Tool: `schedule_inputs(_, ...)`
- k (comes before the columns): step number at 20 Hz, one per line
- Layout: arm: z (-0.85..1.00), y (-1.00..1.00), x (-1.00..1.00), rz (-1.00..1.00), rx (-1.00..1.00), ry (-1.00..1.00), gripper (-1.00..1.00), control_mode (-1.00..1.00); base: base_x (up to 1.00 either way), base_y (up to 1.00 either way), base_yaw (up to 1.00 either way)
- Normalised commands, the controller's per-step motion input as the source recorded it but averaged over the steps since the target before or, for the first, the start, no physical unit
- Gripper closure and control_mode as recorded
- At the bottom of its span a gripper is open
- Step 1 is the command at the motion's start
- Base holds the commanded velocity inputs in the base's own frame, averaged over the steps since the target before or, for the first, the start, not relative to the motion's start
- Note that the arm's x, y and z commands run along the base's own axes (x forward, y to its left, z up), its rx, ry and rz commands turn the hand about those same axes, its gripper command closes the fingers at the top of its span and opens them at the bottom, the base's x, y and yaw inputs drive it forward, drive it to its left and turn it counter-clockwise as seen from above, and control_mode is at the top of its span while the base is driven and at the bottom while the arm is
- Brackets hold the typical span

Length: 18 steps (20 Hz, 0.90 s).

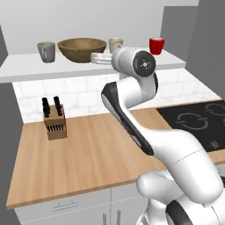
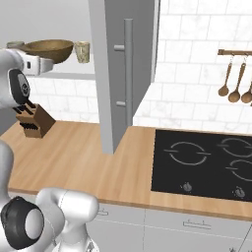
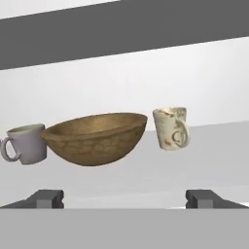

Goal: Gather all objects into one cabinet and sort the glasses and bowls to opposite sides.

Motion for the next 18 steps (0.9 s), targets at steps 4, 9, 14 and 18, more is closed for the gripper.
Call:
schedule_inputs(4, 0.15, 0.22, 0.00, -0.01, 0.07, 0.00, -1.00, -1.00, 0.00, 0.00, 0.00)
schedule_inputs(9, 0.00, 0.44, -0.12, 0.01, 0.03, 0.00, -1.00, -1.00, 0.00, 0.00, 0.00)
schedule_inputs(14, 0.00, 0.50, -0.23, 0.04, 0.00, 0.00, -1.00, -1.00, 0.00, 0.00, 0.00)
schedule_inputs(18, 0.00, 0.20, 0.00, 0.02, 0.00, 0.00, -1.00, -1.00, 0.00, 0.00, 0.00)
